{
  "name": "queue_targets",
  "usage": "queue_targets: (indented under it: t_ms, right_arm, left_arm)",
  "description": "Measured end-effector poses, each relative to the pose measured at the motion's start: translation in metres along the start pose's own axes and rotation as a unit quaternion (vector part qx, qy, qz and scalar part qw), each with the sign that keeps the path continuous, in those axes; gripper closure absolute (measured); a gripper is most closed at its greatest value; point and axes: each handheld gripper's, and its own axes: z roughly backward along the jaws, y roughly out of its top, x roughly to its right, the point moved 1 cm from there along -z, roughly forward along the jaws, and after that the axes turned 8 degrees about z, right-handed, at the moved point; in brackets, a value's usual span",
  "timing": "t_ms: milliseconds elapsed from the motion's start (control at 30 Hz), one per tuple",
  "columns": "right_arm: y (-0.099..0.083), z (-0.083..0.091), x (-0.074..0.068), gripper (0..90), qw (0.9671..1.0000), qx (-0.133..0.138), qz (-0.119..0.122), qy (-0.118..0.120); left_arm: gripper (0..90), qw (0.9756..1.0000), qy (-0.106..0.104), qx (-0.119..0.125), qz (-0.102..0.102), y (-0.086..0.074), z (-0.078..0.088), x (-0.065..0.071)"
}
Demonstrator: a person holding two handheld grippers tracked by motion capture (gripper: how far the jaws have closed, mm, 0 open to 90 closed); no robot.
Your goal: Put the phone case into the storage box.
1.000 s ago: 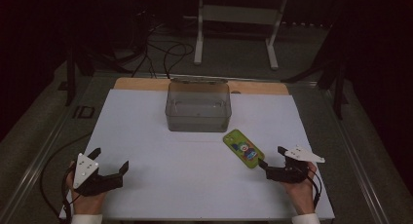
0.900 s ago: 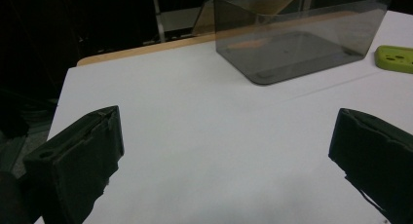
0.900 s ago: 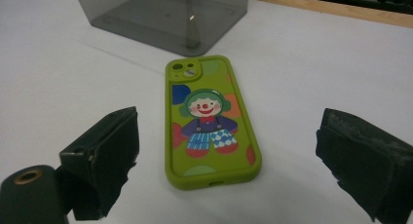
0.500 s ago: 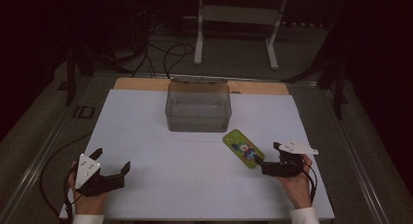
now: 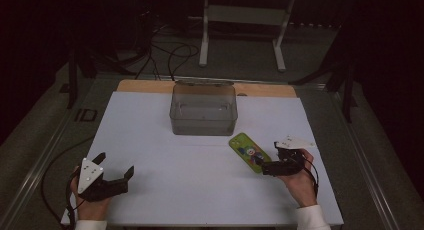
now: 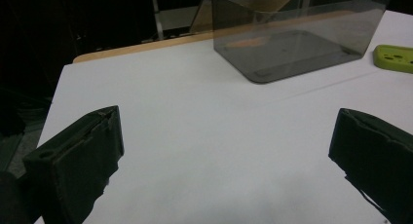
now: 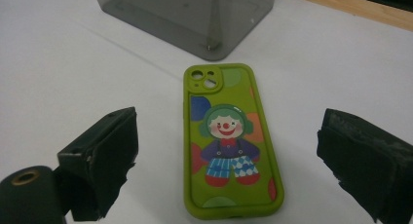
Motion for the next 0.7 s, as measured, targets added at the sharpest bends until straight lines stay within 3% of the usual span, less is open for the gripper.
queue_targets:
  t_ms: [200, 600, 700]
  right_arm:
    - [0.010, -0.001, 0.001, 8.1, 0.9995, -0.022, 0.011, -0.019]
    - [0.028, -0.009, 0.006, 7.5, 0.9972, -0.065, 0.031, -0.018]
    - [0.033, -0.015, 0.009, 7.5, 0.9959, -0.081, 0.041, -0.007]
  left_arm:
    - [0.0, 1.0000, -0.001, -0.003, -0.004, 0.000, -0.001, 0.001]
    - [0.0, 1.0000, -0.002, -0.005, -0.001, -0.001, -0.002, 0.001]
    - [0.0, 1.0000, -0.002, -0.003, 0.000, -0.001, -0.001, 0.001]
